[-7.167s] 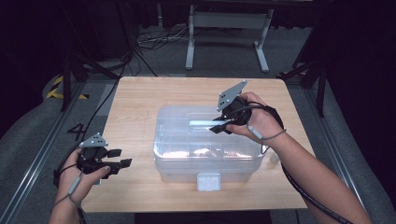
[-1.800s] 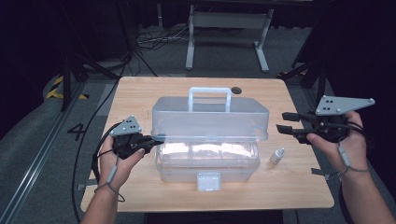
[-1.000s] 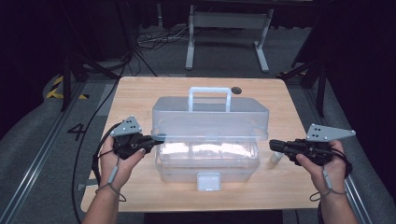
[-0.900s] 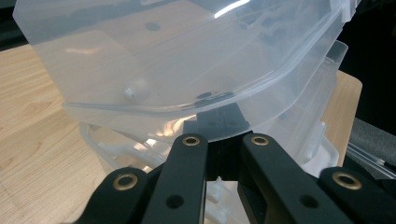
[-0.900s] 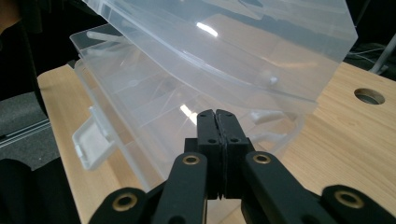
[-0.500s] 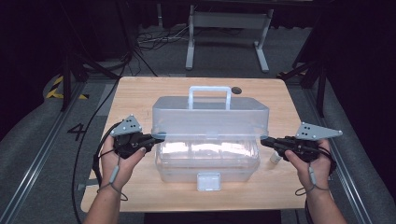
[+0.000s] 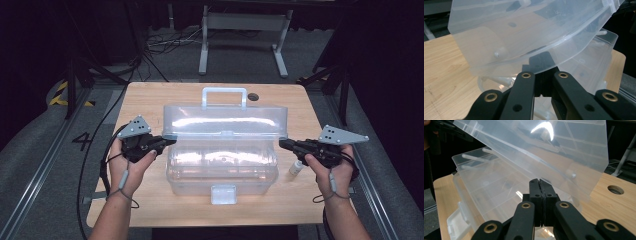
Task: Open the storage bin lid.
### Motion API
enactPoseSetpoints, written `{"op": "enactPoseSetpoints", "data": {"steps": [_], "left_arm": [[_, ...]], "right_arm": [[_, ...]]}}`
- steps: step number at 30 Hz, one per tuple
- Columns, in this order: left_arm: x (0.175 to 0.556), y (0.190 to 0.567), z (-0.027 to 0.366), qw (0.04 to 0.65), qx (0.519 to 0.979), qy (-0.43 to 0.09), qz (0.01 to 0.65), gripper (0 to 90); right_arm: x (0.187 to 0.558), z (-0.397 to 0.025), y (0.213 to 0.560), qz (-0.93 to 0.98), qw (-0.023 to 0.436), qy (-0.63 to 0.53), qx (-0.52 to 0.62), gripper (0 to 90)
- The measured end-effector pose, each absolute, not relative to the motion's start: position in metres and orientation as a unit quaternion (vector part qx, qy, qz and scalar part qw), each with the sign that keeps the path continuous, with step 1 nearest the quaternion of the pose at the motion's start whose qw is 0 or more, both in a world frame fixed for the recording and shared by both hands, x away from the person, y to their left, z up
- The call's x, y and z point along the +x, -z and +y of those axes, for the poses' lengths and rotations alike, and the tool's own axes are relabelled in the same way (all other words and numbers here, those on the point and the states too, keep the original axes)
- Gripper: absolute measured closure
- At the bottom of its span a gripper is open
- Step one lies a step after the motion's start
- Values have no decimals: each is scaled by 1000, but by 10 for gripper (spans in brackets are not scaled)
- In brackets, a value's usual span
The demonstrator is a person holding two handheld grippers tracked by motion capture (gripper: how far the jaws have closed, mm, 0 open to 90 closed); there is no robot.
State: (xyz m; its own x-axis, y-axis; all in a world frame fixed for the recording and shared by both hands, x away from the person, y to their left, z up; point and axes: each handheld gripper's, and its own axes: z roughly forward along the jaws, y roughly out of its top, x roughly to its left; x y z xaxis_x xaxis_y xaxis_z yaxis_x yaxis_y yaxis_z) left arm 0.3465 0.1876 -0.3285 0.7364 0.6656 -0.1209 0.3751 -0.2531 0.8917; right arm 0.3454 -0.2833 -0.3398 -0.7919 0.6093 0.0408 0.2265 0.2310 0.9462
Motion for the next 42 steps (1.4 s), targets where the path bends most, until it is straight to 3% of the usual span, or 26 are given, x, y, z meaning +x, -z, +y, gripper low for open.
{"op": "enactPoseSetpoints", "data": {"steps": [14,28,42], "left_arm": [[363,312,185,509,770,-154,351,898],[372,305,184,511,768,-157,354,897],[376,302,184,508,769,-156,355,893]], "right_arm": [[348,-277,334,768,192,-546,274,735],[353,-284,332,739,267,-537,307,477],[375,-265,316,737,309,-521,300,435]]}}
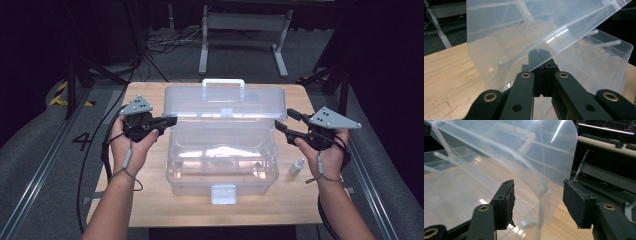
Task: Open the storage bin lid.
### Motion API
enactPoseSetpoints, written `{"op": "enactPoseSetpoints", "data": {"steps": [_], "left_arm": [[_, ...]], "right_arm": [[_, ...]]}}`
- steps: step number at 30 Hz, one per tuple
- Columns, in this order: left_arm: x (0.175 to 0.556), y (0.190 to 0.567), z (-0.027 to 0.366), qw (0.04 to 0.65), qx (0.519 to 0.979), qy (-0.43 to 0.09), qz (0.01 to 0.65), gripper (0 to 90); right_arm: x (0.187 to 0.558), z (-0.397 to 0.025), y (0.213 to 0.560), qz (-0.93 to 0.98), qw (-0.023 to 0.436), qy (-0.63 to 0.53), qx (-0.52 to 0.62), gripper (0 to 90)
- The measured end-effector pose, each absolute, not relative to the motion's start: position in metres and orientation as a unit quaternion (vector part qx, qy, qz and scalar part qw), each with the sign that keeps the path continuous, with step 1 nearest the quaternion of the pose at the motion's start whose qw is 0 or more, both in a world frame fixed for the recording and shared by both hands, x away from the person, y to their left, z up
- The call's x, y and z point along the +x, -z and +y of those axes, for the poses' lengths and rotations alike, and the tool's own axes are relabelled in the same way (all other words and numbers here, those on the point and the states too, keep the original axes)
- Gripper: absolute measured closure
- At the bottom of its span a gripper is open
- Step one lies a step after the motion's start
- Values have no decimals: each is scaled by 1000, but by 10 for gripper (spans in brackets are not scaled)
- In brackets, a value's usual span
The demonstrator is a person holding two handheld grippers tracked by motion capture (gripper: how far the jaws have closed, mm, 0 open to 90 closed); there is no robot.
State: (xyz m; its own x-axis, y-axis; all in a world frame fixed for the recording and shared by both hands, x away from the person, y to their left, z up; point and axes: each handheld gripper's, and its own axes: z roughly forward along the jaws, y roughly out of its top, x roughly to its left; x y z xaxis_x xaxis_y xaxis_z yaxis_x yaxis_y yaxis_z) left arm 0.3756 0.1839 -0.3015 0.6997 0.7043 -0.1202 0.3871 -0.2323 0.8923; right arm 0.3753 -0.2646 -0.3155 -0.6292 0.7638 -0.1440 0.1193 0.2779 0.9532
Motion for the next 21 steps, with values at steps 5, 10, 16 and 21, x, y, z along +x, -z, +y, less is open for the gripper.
{"op": "enactPoseSetpoints", "data": {"steps": [5,10,16,21], "left_arm": [[377,300,183,504,771,-158,356,892],[378,299,183,504,770,-157,357,894],[379,298,183,504,771,-157,358,895],[379,298,183,505,770,-156,357,894]], "right_arm": [[382,-261,309,734,322,-515,302,435],[387,-257,307,731,330,-513,307,435],[391,-253,306,732,330,-509,311,442],[393,-251,305,727,332,-508,320,457]]}}
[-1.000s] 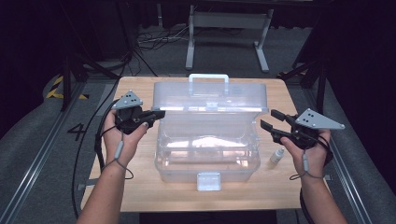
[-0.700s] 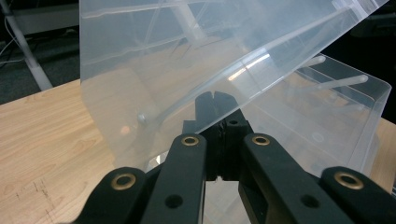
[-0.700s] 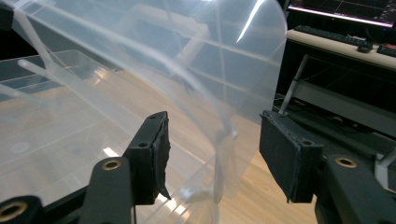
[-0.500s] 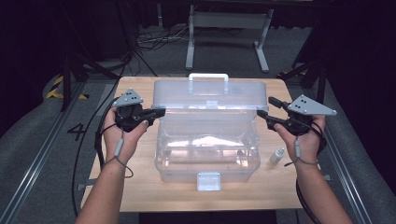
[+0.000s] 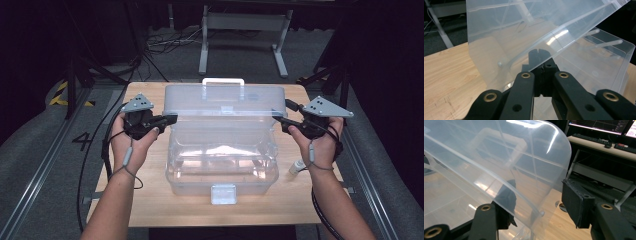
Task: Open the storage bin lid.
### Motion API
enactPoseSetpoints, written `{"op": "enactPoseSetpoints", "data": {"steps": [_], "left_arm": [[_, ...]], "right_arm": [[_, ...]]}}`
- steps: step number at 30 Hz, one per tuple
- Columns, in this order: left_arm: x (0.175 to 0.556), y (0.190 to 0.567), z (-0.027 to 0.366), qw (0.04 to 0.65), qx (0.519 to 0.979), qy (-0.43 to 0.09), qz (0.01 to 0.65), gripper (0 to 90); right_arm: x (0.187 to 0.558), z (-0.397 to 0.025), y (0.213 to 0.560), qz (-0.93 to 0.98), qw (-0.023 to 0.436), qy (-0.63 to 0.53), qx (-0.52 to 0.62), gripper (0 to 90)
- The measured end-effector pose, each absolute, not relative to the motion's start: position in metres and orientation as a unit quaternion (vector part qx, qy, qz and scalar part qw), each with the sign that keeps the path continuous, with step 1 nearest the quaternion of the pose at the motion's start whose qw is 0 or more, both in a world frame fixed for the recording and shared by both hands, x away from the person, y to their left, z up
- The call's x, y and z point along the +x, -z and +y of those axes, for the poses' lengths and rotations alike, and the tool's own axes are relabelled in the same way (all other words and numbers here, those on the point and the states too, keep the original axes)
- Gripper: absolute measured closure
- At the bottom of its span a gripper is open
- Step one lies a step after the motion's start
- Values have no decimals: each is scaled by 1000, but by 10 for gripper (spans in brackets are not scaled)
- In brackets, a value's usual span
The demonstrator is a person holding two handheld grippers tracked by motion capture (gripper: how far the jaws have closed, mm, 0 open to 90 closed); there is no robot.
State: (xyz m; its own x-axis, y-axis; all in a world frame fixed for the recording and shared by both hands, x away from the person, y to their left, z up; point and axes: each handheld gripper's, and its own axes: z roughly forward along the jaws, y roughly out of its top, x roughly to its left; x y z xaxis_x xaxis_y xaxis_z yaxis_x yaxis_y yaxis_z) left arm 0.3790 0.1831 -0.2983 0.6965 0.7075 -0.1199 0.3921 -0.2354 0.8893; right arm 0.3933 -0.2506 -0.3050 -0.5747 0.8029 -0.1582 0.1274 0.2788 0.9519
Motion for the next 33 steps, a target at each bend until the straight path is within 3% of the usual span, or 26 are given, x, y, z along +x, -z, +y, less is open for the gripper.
{"op": "enactPoseSetpoints", "data": {"steps": [11,22,33], "left_arm": [[380,297,182,507,769,-157,357,882],[365,297,189,513,766,-172,348,743],[343,310,219,480,765,-216,371,678]], "right_arm": [[392,-245,303,720,364,-500,316,517],[393,-246,299,725,359,-492,321,554],[392,-243,297,727,377,-475,322,579]]}}
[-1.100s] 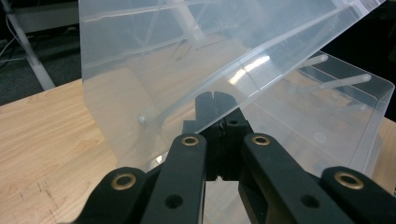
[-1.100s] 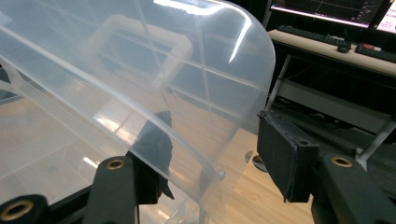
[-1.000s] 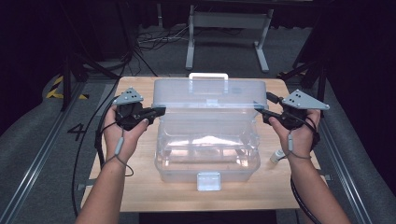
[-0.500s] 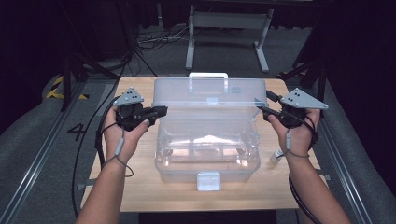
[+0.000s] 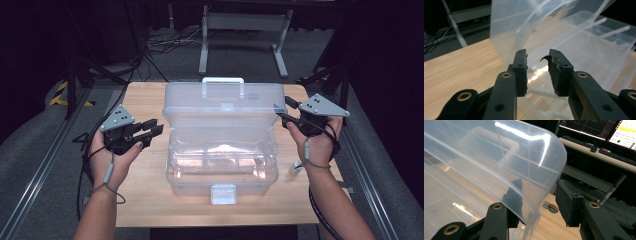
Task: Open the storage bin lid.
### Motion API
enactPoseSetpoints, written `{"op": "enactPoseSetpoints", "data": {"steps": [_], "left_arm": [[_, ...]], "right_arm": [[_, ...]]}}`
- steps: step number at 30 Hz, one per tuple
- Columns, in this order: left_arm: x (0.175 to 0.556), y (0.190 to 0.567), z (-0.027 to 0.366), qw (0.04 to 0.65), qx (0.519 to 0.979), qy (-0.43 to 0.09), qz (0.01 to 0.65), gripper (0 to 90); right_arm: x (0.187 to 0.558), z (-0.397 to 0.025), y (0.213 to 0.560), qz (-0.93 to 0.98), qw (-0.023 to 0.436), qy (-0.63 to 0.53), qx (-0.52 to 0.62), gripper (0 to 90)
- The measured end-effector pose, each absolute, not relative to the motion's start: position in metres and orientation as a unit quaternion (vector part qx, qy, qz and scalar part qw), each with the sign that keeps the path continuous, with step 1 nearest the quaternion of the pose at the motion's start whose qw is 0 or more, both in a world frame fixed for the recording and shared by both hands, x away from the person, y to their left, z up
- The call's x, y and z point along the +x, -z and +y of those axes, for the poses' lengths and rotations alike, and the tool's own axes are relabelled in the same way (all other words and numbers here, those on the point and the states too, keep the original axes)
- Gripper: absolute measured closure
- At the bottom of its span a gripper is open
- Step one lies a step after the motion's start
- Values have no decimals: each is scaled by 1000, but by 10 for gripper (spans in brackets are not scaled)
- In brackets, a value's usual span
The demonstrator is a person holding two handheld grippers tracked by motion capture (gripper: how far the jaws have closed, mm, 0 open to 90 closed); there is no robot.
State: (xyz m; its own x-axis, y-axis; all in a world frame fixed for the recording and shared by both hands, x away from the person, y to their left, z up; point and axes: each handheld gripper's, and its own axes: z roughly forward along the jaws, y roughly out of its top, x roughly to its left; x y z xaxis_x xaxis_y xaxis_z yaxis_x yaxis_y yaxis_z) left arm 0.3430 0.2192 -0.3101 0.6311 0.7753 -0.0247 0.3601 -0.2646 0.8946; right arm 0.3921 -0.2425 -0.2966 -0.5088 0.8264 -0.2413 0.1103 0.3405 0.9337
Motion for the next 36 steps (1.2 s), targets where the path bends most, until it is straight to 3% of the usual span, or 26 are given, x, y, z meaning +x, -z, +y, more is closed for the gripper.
{"op": "enactPoseSetpoints", "data": {"steps": [15,36], "left_arm": [[347,348,239,446,769,-209,406,651],[329,364,267,441,754,-196,446,624]], "right_arm": [[395,-241,290,730,375,-465,332,603],[408,-237,283,730,386,-451,340,634]]}}
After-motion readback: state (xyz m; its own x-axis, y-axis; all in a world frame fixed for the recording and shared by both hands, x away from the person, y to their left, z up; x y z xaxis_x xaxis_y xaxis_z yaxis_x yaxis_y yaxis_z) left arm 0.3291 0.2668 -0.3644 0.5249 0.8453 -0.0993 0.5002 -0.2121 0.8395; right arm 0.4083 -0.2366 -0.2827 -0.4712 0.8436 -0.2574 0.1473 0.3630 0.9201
